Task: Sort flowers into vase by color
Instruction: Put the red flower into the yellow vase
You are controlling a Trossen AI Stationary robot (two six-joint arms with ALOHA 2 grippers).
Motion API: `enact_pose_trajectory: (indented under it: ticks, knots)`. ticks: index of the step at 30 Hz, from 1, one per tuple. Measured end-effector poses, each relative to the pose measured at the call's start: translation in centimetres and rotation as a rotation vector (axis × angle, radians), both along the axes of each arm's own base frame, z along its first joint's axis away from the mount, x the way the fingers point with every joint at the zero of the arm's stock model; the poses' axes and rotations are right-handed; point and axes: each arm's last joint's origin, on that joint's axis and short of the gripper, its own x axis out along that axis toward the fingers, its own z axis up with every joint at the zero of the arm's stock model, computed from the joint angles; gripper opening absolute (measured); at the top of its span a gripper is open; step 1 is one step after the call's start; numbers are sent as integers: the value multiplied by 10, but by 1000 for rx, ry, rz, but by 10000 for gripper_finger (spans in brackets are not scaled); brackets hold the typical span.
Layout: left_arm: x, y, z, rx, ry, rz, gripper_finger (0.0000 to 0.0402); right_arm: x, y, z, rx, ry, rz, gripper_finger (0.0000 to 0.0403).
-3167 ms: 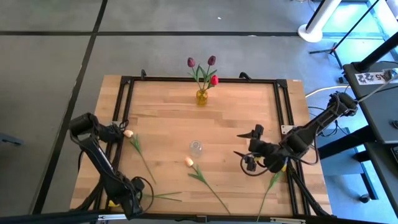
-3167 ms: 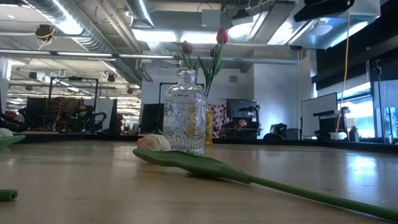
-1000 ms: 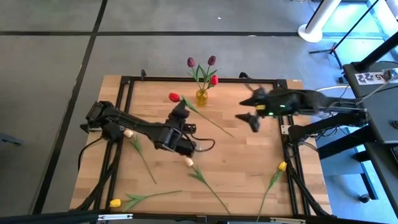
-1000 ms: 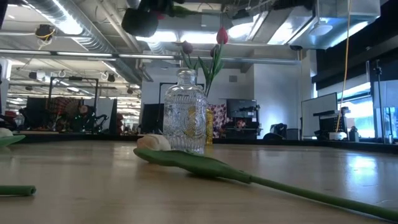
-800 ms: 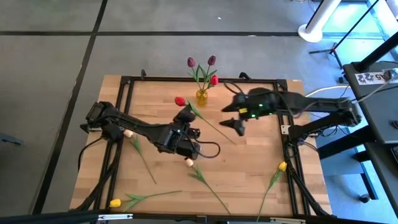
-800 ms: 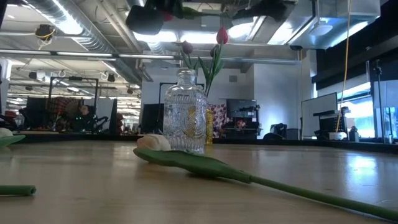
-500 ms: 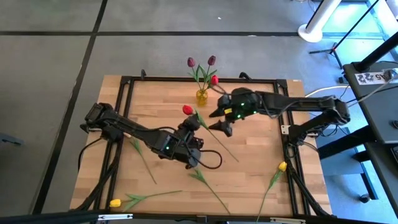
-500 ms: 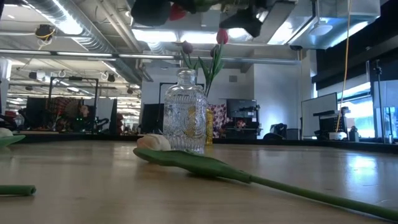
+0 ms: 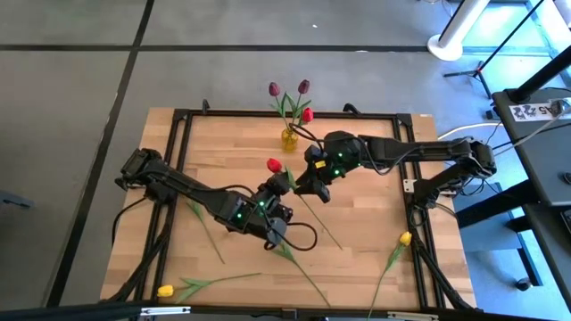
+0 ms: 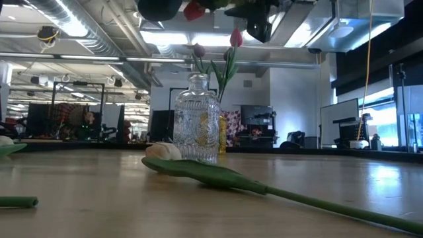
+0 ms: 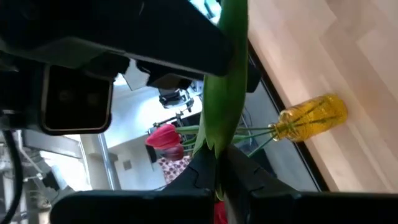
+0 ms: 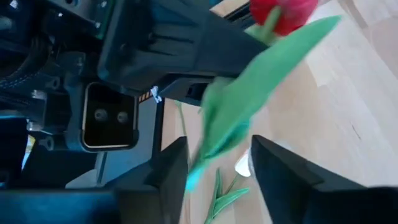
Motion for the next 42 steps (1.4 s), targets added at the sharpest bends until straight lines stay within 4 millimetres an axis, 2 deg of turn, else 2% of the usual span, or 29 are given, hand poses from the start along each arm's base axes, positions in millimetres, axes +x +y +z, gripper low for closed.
enact_pose_trajectory:
  ticks: [6, 11, 13, 17, 21, 26, 30, 32, 36, 38, 42]
  knots:
    - [3, 6, 0, -25, -5, 4, 6, 1, 0, 0, 27, 10, -19, 101]
    - [4, 9, -1, -55, -19, 7, 13, 2, -1, -3, 29, 19, -21, 19]
    - [4, 9, -1, -92, -41, 0, 25, 3, 0, -4, 23, 21, -17, 12]
    - [5, 7, -1, -208, -113, -10, 63, 3, 0, -4, 11, 12, -24, 21]
    - [0, 8, 4, -337, -217, 10, 106, 5, -1, -1, 3, -19, -32, 7]
    - [-29, 11, 21, -604, -355, 101, 144, 3, -11, 7, -78, -89, -87, 9]
    - [-63, 10, 38, -797, -466, 200, 149, -2, -24, 22, -178, -213, -122, 5]
    - [-79, 6, 40, -866, -525, 219, 147, -3, -29, 31, -249, -300, -147, 4]
    - [-115, -2, 25, -1016, -605, 218, 142, -11, -35, 49, -442, -521, -279, 1]
    - [-131, -2, 10, -1045, -668, 215, 140, -12, -35, 47, -467, -610, -310, 1]
    - [-145, -1, -25, -1077, -756, 189, 138, -12, -39, 31, -477, -661, -319, 1]
